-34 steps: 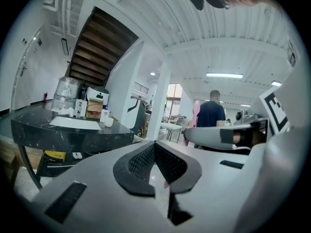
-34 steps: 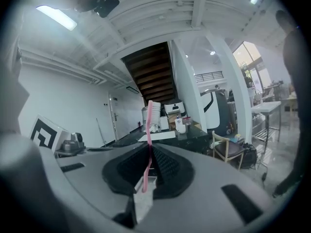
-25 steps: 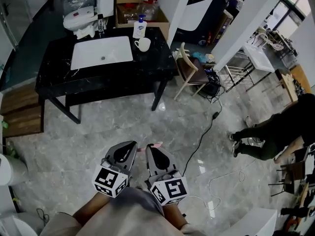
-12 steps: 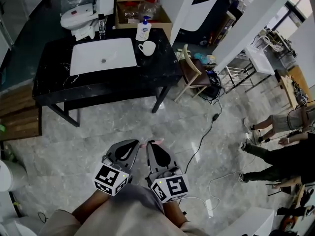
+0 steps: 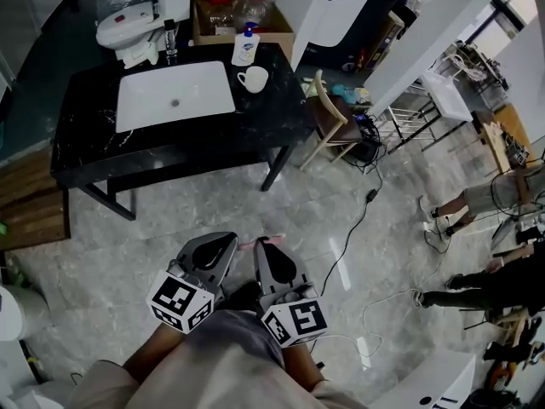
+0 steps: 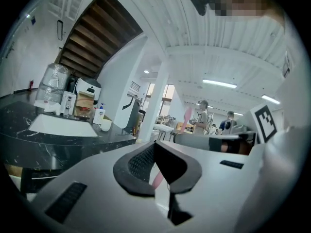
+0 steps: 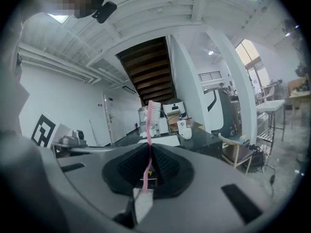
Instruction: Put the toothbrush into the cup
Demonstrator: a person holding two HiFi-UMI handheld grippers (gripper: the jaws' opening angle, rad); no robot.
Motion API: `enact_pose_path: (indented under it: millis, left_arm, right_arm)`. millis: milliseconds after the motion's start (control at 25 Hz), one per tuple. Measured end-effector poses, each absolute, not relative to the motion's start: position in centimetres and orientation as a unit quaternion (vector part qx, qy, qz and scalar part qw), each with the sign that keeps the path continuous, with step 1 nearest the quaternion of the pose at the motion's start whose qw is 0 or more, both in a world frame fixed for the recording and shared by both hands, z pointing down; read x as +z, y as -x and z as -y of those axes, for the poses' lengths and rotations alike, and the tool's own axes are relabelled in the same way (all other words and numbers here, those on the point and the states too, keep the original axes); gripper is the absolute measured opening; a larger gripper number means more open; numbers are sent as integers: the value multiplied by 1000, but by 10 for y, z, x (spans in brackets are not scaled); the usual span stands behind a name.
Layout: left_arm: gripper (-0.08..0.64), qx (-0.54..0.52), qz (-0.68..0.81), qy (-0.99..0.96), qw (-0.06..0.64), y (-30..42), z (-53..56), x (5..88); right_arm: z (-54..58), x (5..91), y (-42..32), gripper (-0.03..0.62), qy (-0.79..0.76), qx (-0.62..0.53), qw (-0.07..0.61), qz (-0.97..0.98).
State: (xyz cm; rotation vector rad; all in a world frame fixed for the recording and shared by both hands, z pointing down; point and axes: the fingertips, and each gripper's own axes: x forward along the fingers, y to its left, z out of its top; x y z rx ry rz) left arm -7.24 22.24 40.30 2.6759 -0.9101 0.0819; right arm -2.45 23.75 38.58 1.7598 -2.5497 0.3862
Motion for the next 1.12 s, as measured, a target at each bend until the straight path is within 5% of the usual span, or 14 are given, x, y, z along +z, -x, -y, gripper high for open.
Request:
enact_pose_path:
  millis: [1120]
  left_arm:
    - [5,45,290,-944,148,-21,-112,398]
  right_arm:
    - [-119,378,-61,26,-567,118,3,815]
